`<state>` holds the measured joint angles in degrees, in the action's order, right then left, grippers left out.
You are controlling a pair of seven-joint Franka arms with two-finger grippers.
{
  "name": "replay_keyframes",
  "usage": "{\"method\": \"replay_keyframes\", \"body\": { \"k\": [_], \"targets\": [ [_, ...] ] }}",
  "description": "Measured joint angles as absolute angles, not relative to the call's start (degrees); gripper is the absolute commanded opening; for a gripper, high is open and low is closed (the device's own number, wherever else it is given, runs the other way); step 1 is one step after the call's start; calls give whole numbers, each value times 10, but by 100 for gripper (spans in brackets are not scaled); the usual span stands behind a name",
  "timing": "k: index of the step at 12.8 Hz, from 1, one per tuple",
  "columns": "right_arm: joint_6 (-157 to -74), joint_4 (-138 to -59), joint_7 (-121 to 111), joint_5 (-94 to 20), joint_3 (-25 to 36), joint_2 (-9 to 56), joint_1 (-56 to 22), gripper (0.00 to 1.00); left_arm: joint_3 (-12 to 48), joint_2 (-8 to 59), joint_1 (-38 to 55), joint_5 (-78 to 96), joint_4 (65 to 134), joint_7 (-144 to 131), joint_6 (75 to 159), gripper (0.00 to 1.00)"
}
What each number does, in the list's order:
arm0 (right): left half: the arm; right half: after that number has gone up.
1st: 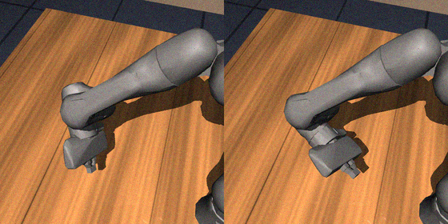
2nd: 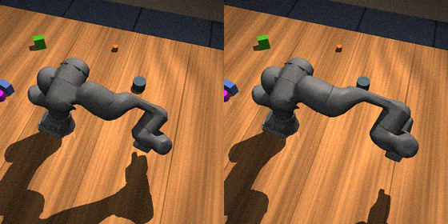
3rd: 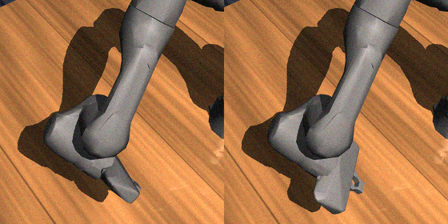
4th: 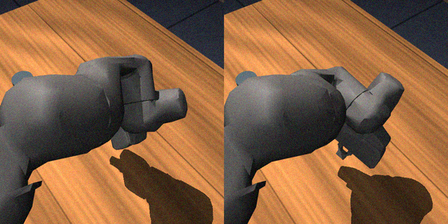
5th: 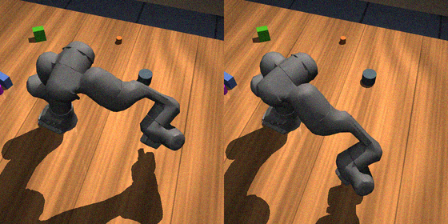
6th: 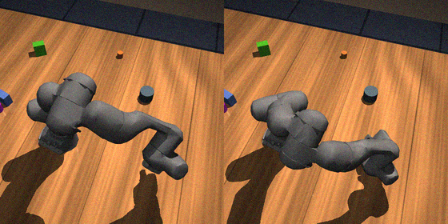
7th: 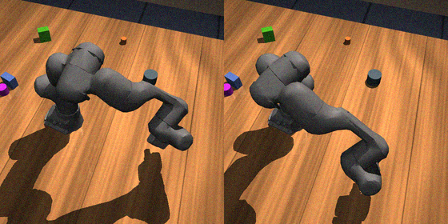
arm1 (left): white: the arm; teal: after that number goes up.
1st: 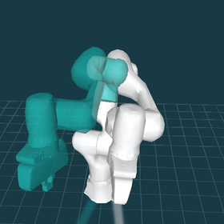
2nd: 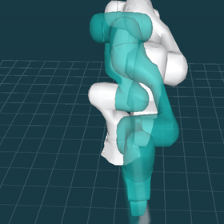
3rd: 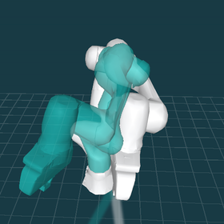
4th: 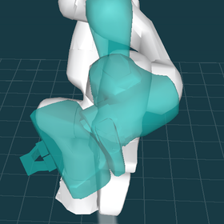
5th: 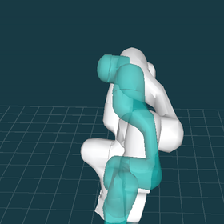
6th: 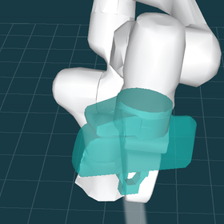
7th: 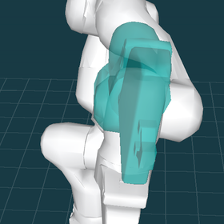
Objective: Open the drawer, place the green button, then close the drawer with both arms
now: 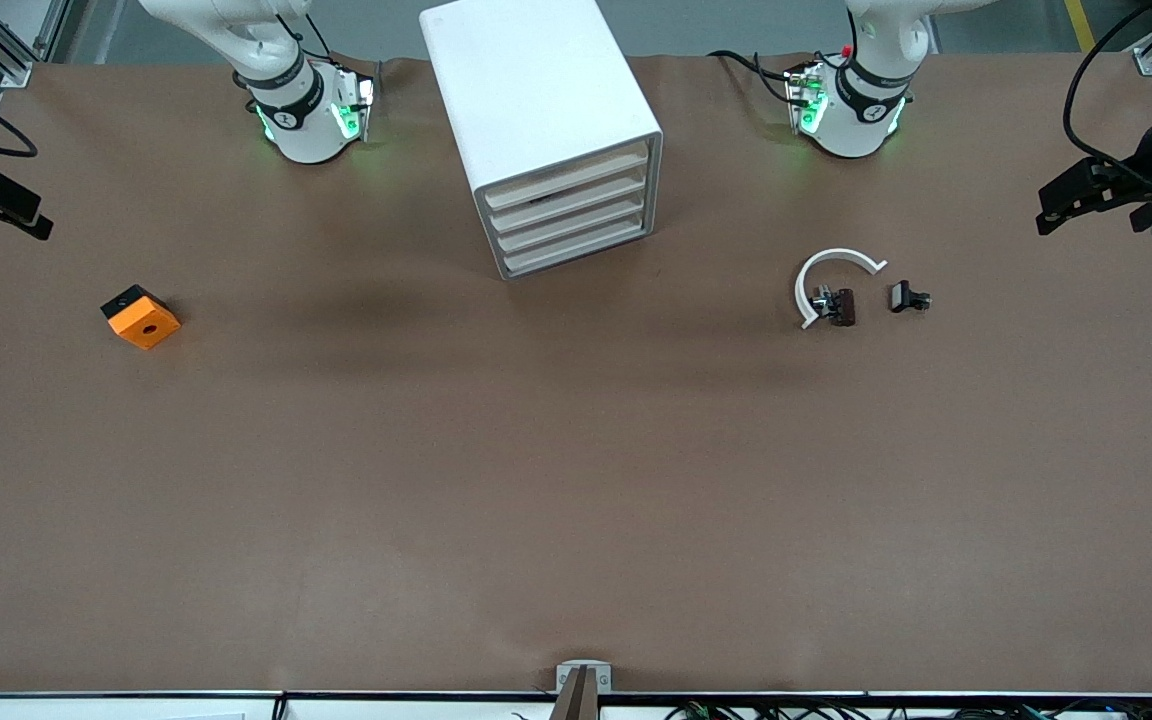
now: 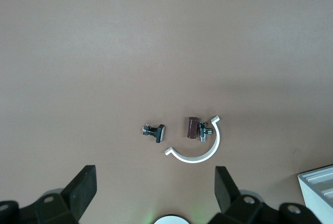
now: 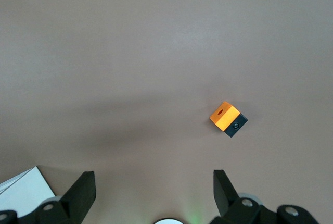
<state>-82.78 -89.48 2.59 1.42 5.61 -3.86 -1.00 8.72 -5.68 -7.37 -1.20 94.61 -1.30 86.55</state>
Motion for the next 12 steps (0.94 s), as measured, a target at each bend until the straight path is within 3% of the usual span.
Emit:
{"method": "replay_keyframes", "body": {
  "k": [12],
  "targets": [
    [-828, -895, 26, 15, 56, -39, -10, 100, 86, -37, -76, -12, 936, -13, 876, 100]
  ]
}}
